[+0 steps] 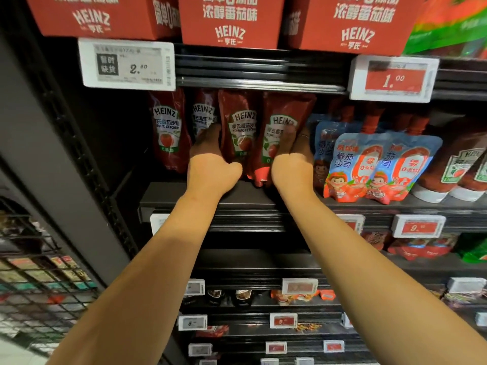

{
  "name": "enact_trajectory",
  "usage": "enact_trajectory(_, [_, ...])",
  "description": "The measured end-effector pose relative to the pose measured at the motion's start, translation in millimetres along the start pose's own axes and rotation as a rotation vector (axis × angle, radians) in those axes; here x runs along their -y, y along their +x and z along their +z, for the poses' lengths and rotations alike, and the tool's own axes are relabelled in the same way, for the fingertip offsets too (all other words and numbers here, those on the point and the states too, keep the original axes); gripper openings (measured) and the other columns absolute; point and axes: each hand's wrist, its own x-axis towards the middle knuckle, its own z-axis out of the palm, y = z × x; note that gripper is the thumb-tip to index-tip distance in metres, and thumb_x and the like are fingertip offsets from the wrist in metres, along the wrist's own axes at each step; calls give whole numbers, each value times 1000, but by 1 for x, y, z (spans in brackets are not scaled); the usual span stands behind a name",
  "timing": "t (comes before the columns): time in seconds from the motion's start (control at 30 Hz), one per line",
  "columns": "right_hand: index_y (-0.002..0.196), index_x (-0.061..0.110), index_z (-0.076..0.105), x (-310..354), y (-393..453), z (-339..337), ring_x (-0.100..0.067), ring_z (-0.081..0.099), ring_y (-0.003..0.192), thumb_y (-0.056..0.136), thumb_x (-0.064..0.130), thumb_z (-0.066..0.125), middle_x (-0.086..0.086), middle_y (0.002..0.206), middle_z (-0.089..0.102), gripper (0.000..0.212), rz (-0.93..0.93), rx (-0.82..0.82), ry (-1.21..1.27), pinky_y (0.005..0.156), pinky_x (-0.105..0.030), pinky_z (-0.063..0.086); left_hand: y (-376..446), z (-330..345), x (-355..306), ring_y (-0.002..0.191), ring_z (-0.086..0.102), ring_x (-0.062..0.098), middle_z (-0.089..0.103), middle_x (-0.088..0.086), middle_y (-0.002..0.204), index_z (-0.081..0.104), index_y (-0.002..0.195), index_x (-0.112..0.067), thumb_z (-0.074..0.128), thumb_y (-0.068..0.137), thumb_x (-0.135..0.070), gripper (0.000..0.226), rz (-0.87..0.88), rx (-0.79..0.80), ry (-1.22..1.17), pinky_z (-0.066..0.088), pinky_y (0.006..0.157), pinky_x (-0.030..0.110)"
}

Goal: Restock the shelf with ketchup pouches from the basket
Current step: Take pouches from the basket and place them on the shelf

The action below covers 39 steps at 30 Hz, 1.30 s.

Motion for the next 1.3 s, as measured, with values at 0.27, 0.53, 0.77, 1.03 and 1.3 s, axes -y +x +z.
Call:
enact_trajectory(0.27, [132, 0, 53, 6, 26, 10, -35, 56, 120, 109, 29, 33, -20, 130, 62, 42, -214, -272, 248, 79, -10, 28, 1, 3, 0, 85, 55, 19, 64, 6, 107, 51, 135, -24, 68, 64, -11, 75, -58, -21, 6, 47, 75, 23])
enact_trajectory(0.53, [149, 1, 37, 3, 38, 8, -33, 50, 131, 109, 23, 34, -19, 144, 52, 46, -320, -284, 159, 103, -26, 35, -2, 2, -4, 66, 51, 10, 47, -6, 79, 40, 144, -27, 68, 65, -9, 86, -93, -5, 27, 39, 55, 19])
enact_trajectory(0.77, [155, 24, 29, -10, 33, 11, -32, 49, 132, 103, 41, 44, -6, 150, 49, 56, -215, -119, 148, 103, -26, 35, -2, -1, -6, 73, 57, 18, 56, 0, 91, 44, 140, -29, 70, 64, -12, 82, -107, -6, 26, 51, 67, 27])
enact_trajectory(1.03, [146, 15, 42, -13, 10, -22, -34, 57, 114, 99, 38, 53, -12, 131, 61, 54, -286, -67, -31, 92, -32, 45, -13, -6, -13, 100, 57, 22, 53, 10, 125, 60, 125, -17, 79, 69, -17, 59, -47, -37, 138, 54, 81, 29])
enact_trajectory(1.3, [75, 13, 70, 13, -49, -76, -18, 68, 59, 97, 29, 58, -6, 66, 69, 30, 112, 420, 682, 56, -37, 57, -92, -67, -54, 113, 58, 19, 59, 3, 118, 68, 120, -11, 72, 86, -15, 34, 559, 51, -230, 47, 95, 31])
